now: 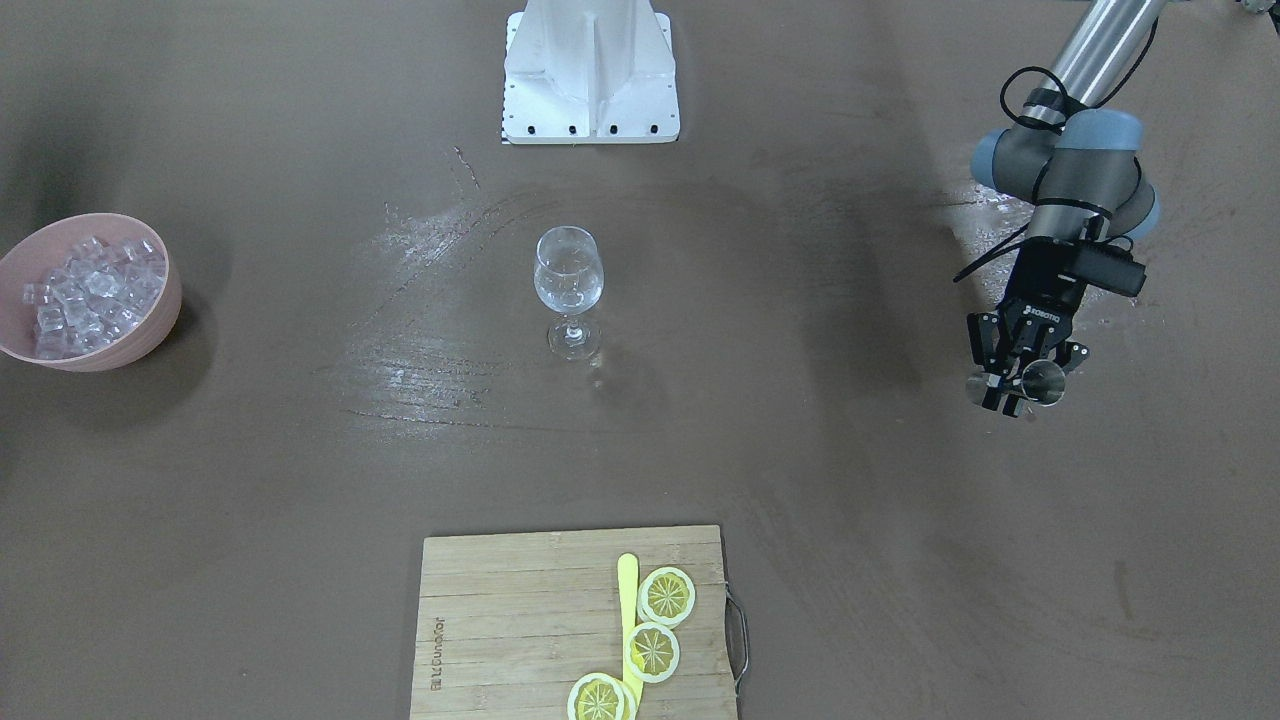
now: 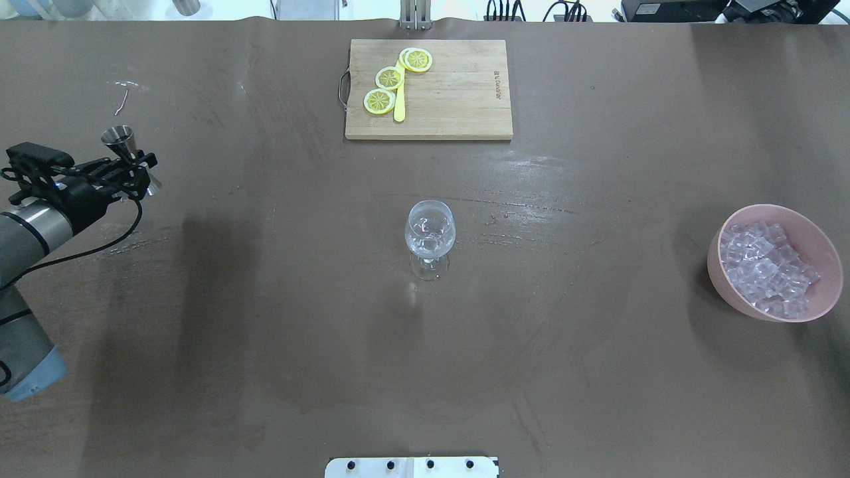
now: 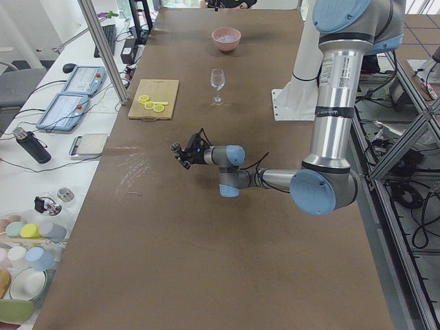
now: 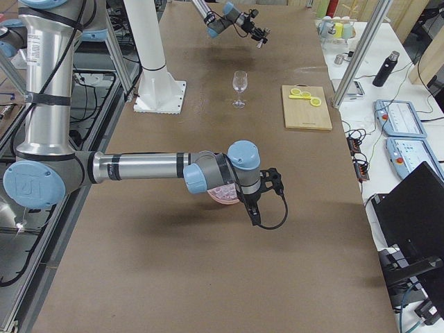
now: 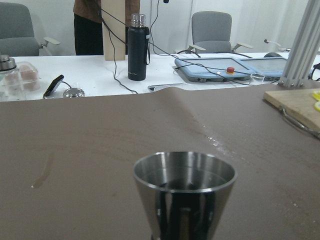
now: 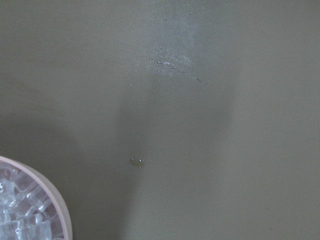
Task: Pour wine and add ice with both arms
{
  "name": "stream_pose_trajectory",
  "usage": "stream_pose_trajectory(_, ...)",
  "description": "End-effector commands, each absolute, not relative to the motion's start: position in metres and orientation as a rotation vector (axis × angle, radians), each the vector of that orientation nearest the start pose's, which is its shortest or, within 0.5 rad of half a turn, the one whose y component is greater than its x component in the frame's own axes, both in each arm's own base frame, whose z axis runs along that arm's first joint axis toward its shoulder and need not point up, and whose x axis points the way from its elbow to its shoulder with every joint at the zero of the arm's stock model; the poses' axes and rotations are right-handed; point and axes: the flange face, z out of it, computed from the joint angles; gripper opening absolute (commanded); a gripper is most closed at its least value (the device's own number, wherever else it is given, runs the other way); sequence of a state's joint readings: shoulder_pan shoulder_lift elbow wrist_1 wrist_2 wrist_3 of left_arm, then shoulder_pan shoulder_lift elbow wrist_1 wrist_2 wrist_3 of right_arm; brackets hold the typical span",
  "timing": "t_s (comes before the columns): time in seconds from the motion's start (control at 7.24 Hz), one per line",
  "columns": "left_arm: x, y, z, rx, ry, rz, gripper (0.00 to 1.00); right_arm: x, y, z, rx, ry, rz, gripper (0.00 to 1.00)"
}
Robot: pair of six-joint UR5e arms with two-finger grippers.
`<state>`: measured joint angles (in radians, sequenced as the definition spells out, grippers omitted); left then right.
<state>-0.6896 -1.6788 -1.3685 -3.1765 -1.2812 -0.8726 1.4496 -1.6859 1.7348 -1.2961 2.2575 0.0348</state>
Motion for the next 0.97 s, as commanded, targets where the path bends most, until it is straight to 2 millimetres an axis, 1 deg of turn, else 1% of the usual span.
stream_pose_trajectory(0.0, 0.327, -0.474, 0.481, 1.180, 1.080, -0.209, 0.00, 0.014, -0.467, 0.607, 0.257, -0.704, -0.193, 1.00)
stream_pose_trajectory(0.14, 0.349, -0.470, 0.450, 1.173, 1.167, -0.152, 0.00, 0.014, -0.466, 0.607, 0.255, -0.704, -0.193, 1.00)
stream_pose_trajectory(0.28, 0.371, -0.450, 0.432, 1.164, 1.223, -0.105, 0.00, 0.014, -0.466, 0.607, 0.256, -0.704, -0.192, 1.00)
stream_pose_trajectory(0.41, 0.399, -0.433, 0.395, 1.179, 1.236, -0.025, 0.00, 0.014, -0.467, 0.603, 0.262, -0.706, -0.192, 1.00)
stream_pose_trajectory(0.55, 0.411, -0.420, 0.353, 1.193, 1.209, 0.048, 0.00, 0.014, -0.467, 0.603, 0.257, -0.708, -0.181, 1.00)
stream_pose_trajectory(0.69, 0.417, -0.405, 0.326, 1.193, 1.181, 0.144, 0.00, 0.014, -0.467, 0.604, 0.257, -0.708, -0.179, 1.00)
stream_pose_trajectory(0.83, 0.424, -0.392, 0.303, 1.230, 1.124, 0.276, 0.00, 0.014, -0.467, 0.604, 0.255, -0.709, -0.179, 1.00)
